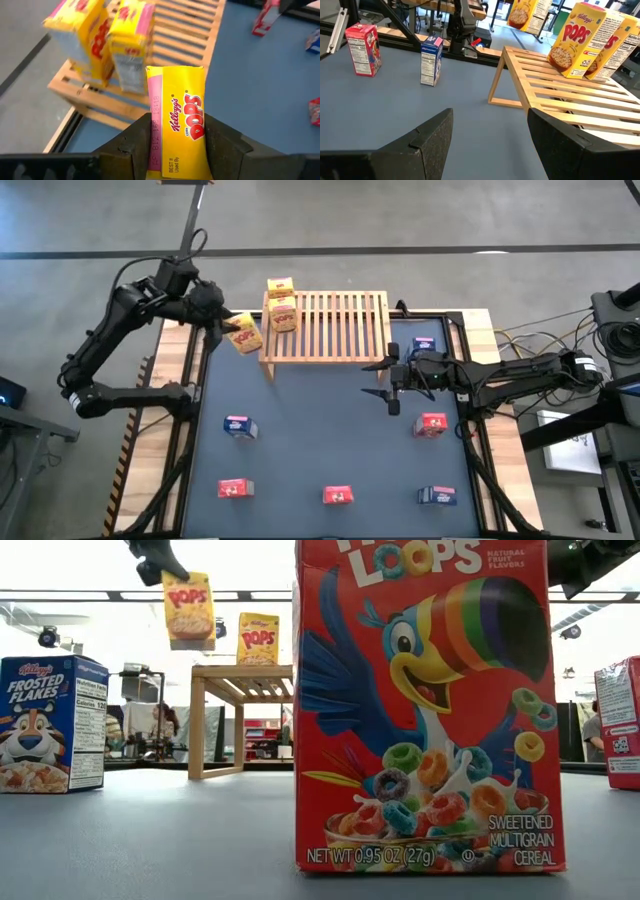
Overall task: Stack cereal on shelf
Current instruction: Put the yellow cereal box aligned with the other yellow cereal box on the shelf, then put the top right blue cereal box on the shelf
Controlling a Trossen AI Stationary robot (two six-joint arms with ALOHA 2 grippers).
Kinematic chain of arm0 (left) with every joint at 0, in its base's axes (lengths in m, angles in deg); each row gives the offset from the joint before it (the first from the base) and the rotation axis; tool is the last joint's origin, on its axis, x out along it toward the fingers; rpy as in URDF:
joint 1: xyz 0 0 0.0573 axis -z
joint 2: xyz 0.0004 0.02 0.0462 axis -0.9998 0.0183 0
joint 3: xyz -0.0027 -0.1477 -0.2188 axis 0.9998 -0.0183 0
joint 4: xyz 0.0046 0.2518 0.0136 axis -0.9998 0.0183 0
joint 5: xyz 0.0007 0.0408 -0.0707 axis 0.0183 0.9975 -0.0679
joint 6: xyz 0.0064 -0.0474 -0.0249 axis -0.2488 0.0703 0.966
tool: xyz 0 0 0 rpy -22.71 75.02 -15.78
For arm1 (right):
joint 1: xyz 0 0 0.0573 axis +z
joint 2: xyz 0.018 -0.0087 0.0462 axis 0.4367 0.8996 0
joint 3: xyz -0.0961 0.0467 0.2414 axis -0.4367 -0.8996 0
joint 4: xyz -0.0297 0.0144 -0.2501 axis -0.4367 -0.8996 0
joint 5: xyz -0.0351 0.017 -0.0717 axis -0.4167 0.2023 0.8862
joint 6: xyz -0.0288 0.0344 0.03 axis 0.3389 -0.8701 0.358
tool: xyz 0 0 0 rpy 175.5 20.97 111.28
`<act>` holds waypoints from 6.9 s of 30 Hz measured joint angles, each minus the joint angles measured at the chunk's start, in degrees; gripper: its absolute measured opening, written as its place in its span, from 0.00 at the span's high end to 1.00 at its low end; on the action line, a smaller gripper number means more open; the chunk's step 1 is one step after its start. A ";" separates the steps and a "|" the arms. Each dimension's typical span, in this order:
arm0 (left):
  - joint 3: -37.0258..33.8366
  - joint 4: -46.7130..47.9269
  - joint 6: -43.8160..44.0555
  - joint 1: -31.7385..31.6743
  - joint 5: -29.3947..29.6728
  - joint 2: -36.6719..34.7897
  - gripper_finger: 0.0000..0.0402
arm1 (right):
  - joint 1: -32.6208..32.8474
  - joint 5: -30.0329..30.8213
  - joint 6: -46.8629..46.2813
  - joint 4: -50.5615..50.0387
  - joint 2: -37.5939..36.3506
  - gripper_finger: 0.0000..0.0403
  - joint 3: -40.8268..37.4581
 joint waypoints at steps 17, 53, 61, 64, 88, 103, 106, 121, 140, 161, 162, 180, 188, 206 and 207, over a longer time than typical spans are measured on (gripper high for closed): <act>1.83 -10.18 -1.95 11.76 5.27 10.93 0.65 | 0.00 0.02 -0.33 -0.98 0.01 0.39 -0.11; 6.71 -7.58 -4.35 12.03 5.77 15.50 0.48 | -0.07 2.54 -0.73 -1.53 0.01 0.39 -0.98; 6.71 -6.25 -4.68 12.02 10.31 7.59 0.47 | -0.07 3.11 0.19 -1.53 -0.02 0.39 -0.98; 6.21 -6.26 -2.31 12.03 9.68 3.48 0.47 | -0.07 4.46 0.15 -1.56 -0.02 0.39 -0.96; -51.85 -53.36 22.47 29.34 4.93 -35.48 0.51 | -0.13 4.50 -0.71 -2.76 -0.04 0.39 -0.79; -71.12 -96.21 16.71 55.44 22.15 -30.44 0.51 | -0.13 2.49 -6.19 -0.83 -0.05 0.39 -1.36; -70.56 -96.09 16.72 57.09 22.85 -28.21 0.51 | -0.11 -3.17 -7.79 1.02 -0.17 0.39 -1.19; -68.52 -95.71 21.86 57.14 25.36 -17.11 0.51 | -0.11 -21.55 -8.60 7.71 0.00 0.39 -0.85; -68.50 -101.15 21.63 57.12 26.17 -15.03 0.51 | -0.11 -7.64 -2.48 -31.91 -8.19 0.39 12.40; -68.50 -102.29 18.22 57.05 26.19 -15.15 0.51 | -1.82 52.04 -35.05 -43.96 -28.64 0.39 -2.37; -68.50 -102.29 18.22 57.05 26.19 -15.13 0.51 | -2.12 52.71 -35.79 -43.91 -28.39 0.39 -2.62; -68.50 -102.41 18.13 57.05 26.24 -15.13 0.51 | -3.19 56.98 -52.17 -43.02 -19.88 0.16 -10.06; -68.50 -102.21 17.20 57.06 26.28 -15.13 0.51 | -3.17 59.21 -53.00 -38.42 -17.32 0.04 -12.68; -68.50 -101.12 17.98 57.08 26.30 -15.13 0.51 | -3.17 62.29 -66.12 -38.19 -6.31 0.03 -12.79; -68.50 -101.11 18.10 57.08 26.30 -15.13 0.51 | -3.17 61.61 -66.08 -38.66 -5.61 0.03 -12.83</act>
